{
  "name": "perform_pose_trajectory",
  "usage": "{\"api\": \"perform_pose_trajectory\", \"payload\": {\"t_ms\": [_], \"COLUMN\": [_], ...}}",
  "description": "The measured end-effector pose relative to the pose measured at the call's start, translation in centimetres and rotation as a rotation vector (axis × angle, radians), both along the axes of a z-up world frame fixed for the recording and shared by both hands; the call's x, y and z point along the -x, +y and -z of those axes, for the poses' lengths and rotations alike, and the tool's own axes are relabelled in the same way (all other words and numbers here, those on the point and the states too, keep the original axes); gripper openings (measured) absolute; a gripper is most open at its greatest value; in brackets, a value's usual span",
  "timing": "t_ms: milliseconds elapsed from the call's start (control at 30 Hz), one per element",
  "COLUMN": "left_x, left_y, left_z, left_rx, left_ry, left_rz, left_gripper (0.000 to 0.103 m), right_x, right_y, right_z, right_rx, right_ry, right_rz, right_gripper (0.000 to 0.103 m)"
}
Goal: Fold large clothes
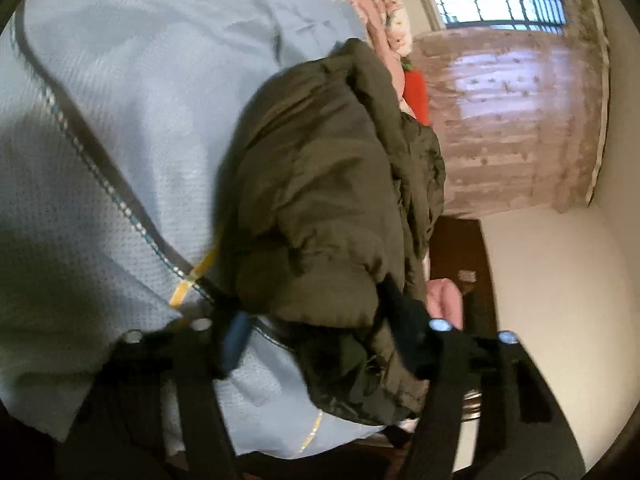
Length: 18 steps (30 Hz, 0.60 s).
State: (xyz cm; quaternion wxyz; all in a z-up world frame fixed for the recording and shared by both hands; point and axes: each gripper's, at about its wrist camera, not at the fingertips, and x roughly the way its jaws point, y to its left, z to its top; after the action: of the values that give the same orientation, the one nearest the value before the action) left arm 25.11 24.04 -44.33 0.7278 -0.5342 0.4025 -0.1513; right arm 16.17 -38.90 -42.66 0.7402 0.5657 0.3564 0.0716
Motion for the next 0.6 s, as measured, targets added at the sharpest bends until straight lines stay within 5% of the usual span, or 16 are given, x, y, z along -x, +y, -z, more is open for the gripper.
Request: {"api": "perform_pose_trajectory", "payload": {"t_ms": [33, 67, 100, 333, 600], "left_x": [-0.1, -0.2, -0.4, -0.4, -0.7], "left_y": [0.2, 0.3, 0.3, 0.1, 0.4], "left_z": [0.3, 0.6, 0.7, 1.2, 0.6], "left_rx": [0.021, 0.034, 0.04, 0.096, 0.183], "left_ry": [0.008, 0.017, 0.02, 0.003, -0.001], "left_rz": [-0.005, -0.009, -0.012, -0.006, 0.014], "left_gripper": [0.054, 0.05, 0.046, 0.019, 0.016], "right_x": [0.1, 0.0, -0.3, -0.2, -1.3], "right_y": [-0.1, 0.0, 0.2, 0.5, -0.2], "right_z": [0.0, 0.0, -0.1, 0.0, 0.0], "right_rx": [0.001, -0.011, -0.005, -0.009, -0.2], "right_ry": [0.003, -0.025, -0.037, -0.037, -0.01], "right_rz": [0.0, -0.024, -0.056, -0.061, -0.084], "right_gripper": [0.079, 0.042, 0.026, 0.022, 0.016]}}
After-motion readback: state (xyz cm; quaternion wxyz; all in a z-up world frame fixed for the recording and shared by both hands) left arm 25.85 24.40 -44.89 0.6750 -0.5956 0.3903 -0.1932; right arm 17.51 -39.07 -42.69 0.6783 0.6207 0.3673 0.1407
